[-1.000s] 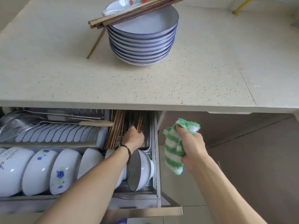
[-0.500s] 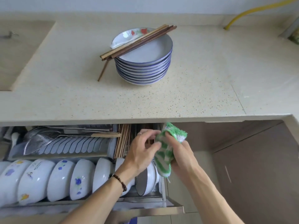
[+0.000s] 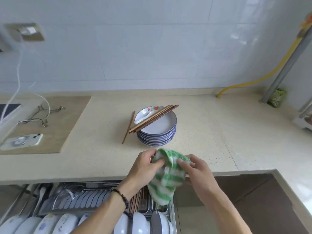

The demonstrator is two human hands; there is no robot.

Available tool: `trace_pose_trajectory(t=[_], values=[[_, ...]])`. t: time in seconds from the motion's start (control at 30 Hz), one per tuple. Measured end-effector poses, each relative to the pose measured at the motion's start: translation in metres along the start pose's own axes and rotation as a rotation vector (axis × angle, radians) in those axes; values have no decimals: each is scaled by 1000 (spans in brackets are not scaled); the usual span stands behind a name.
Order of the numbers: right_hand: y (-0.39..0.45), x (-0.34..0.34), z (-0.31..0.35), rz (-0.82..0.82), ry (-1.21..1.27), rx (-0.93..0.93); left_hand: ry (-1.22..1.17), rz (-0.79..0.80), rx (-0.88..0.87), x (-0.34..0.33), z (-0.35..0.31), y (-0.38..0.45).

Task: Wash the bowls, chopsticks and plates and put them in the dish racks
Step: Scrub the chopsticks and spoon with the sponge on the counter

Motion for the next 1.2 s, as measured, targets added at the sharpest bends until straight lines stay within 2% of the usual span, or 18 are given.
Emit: trace_pose_trajectory(t=[0.07, 0.17, 0.27, 0.37, 0.43, 0.57, 0.63, 0.83, 1.2], values=[[4, 4, 26, -66, -132, 70, -18, 9, -2, 12, -11, 12], [23, 8, 60, -201, -465, 172, -48, 96, 22, 26, -22, 40], [44, 11, 87, -311, -522, 191, -5, 84, -37, 48, -32, 76], [65, 18, 99, -435, -463, 115, 298, -88, -175, 76, -47, 112], [75, 23, 101, -524, -454, 53, 526, -127, -254, 82, -52, 135], [90, 26, 98, -579, -447, 13, 945, -98, -290, 73, -41, 178], [96, 25, 93, -571, -384, -10, 1039, -42, -288, 65, -32, 191], [109, 23, 79, -570, -313, -61, 1011, 12, -337, 53, -30, 202], [114, 33, 79, -547, -245, -92, 948, 123, -158, 34, -25, 199]])
Point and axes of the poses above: each hand's wrist, its own y-axis towards the middle knuckle, its own x-axis out of the back of the hand, z = x × y, the point moved 7 cm from there along y, towards the middle knuckle, and after that the axes turned 6 degrees about -y, right-handed, at the moved point
